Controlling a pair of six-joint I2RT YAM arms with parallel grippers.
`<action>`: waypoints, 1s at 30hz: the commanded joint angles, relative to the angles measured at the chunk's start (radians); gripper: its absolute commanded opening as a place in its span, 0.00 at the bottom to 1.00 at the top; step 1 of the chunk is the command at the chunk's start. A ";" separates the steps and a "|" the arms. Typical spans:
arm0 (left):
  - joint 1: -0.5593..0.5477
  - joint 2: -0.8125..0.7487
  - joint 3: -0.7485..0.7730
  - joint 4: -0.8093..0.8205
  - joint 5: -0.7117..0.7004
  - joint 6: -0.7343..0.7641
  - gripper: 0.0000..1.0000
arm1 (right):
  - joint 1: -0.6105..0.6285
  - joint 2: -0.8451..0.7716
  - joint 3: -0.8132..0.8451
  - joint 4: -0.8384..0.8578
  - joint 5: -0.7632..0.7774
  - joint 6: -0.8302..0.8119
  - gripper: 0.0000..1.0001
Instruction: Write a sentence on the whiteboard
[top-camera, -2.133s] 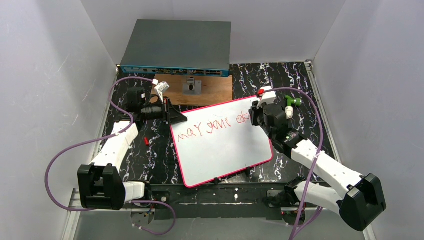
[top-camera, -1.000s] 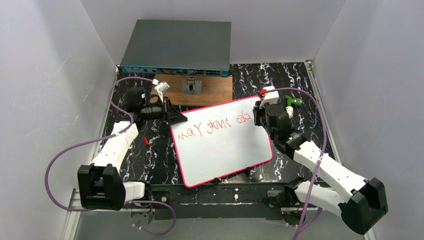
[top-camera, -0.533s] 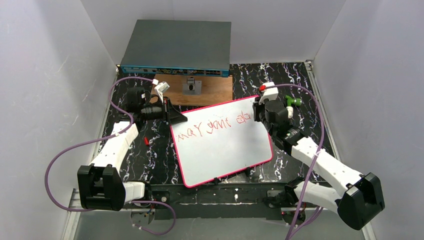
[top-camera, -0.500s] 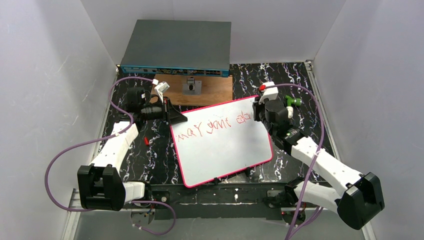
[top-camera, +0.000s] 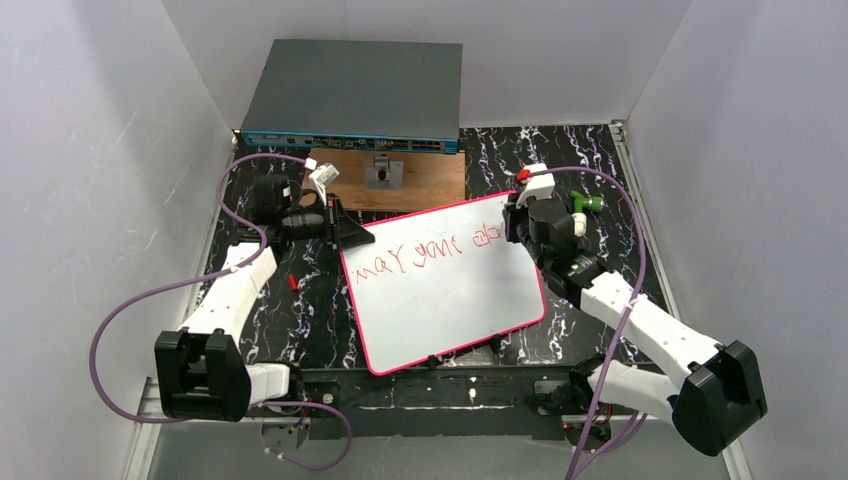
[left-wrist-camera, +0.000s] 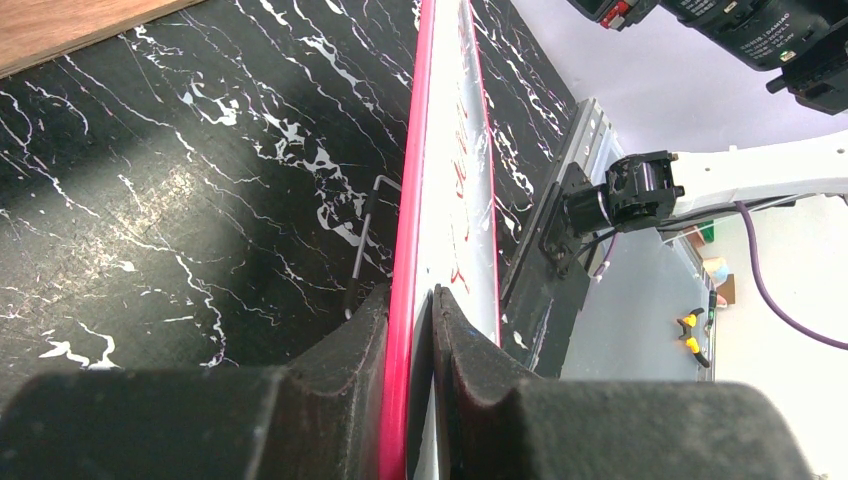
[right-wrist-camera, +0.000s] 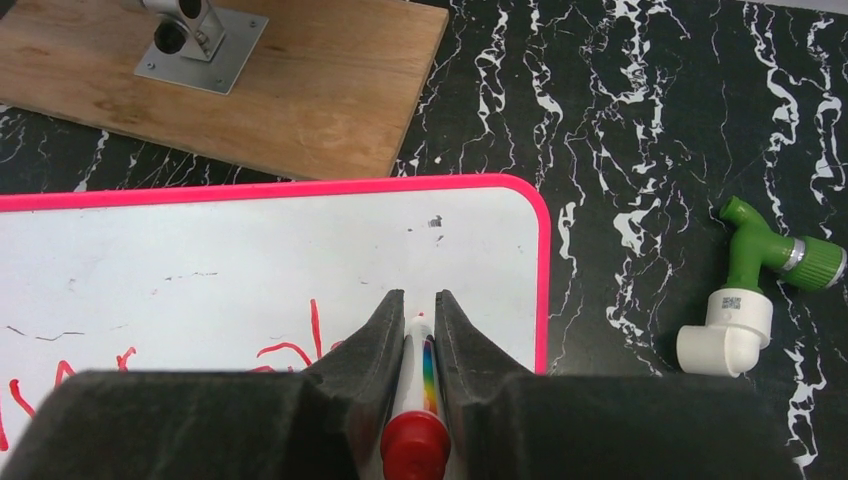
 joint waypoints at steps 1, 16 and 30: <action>-0.006 -0.014 -0.014 -0.002 -0.174 0.151 0.00 | -0.004 -0.046 -0.031 0.010 -0.012 0.045 0.01; -0.007 -0.015 -0.013 -0.002 -0.173 0.151 0.00 | -0.018 0.000 -0.034 0.044 0.036 -0.022 0.01; -0.007 -0.019 -0.013 0.000 -0.171 0.150 0.00 | -0.057 0.050 0.021 0.053 -0.011 -0.010 0.01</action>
